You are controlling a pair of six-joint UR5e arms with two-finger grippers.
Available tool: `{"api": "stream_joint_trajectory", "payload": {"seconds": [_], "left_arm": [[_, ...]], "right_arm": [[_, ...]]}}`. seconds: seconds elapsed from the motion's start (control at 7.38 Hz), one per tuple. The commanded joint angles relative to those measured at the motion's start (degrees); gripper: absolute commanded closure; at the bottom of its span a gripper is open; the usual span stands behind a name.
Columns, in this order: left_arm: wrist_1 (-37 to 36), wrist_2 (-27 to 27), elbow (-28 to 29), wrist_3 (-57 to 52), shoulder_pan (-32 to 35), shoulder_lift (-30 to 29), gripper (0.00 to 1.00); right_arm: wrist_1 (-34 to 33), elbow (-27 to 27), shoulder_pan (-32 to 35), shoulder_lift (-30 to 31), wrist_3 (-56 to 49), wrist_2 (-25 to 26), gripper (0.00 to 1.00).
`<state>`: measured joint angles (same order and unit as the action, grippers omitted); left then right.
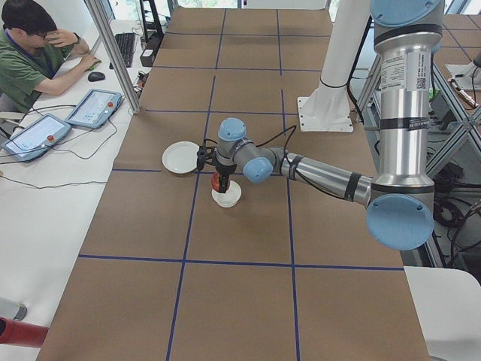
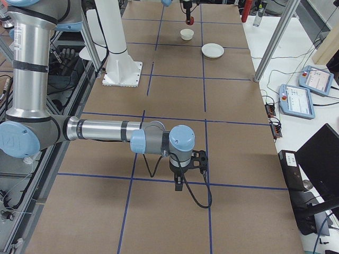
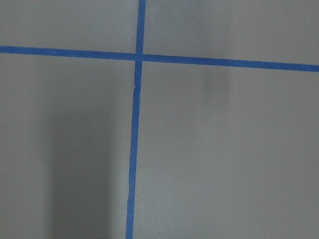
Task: Move apple from plate to bowl
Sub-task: 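Lower the apple into the white bowl and open the left gripper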
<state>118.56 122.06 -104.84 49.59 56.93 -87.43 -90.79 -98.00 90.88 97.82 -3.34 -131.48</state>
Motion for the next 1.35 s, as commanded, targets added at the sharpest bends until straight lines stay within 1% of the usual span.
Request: {"api": "stream_joint_trajectory", "payload": {"seconds": [0.0,0.27,0.54,0.68,0.81,0.95,1.08,1.22], "left_arm": [[0.9,-0.2,3.1,2.9,-2.8,-2.0,0.71],[1.0,-0.2,3.2,4.3,-4.8,-1.7,0.71],[1.6,-2.1,4.9,5.0,-5.8,-1.8,0.71],[2.6,-2.1,5.7,5.0,-5.8,-1.8,0.71],[2.7,-2.1,6.1,4.8,-5.8,-1.9,0.68],[2.8,-2.0,6.1,4.8,-5.9,-2.0,0.59],[3.7,-2.0,6.1,4.9,-6.1,-2.0,0.55],[4.7,-2.0,6.3,4.8,-6.2,-2.0,0.44]], "right_arm": [[0.0,0.0,0.0,0.0,0.0,0.0,0.0],[0.0,0.0,0.0,0.0,0.0,0.0,0.0],[0.0,0.0,0.0,0.0,0.0,0.0,0.0],[0.0,0.0,0.0,0.0,0.0,0.0,0.0],[0.0,0.0,0.0,0.0,0.0,0.0,0.0],[0.0,0.0,0.0,0.0,0.0,0.0,0.0],[0.0,0.0,0.0,0.0,0.0,0.0,0.0],[0.0,0.0,0.0,0.0,0.0,0.0,0.0]]}}
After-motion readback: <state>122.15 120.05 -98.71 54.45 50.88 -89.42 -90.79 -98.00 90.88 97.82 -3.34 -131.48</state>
